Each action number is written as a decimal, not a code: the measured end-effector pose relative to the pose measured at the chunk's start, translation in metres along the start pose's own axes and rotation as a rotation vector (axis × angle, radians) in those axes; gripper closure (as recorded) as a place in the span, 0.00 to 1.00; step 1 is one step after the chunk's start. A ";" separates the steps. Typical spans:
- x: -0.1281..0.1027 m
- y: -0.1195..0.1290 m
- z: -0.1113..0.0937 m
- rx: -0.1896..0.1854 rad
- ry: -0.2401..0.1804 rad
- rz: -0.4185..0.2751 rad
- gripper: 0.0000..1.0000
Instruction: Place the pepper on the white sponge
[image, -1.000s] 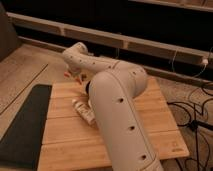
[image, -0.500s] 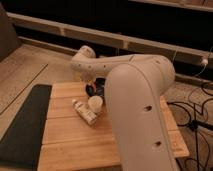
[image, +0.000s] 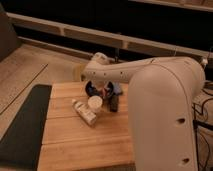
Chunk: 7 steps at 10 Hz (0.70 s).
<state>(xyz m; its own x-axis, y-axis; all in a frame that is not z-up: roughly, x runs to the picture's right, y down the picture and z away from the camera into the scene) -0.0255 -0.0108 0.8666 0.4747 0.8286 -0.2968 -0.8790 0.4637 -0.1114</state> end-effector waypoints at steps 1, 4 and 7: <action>-0.003 0.004 0.001 -0.001 -0.001 -0.006 1.00; -0.027 -0.023 0.003 0.065 -0.034 0.015 1.00; -0.020 -0.095 -0.012 0.166 -0.063 0.127 1.00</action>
<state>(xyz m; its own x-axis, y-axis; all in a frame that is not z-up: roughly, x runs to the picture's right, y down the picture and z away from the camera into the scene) 0.0484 -0.0754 0.8715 0.3674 0.8990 -0.2385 -0.9148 0.3956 0.0819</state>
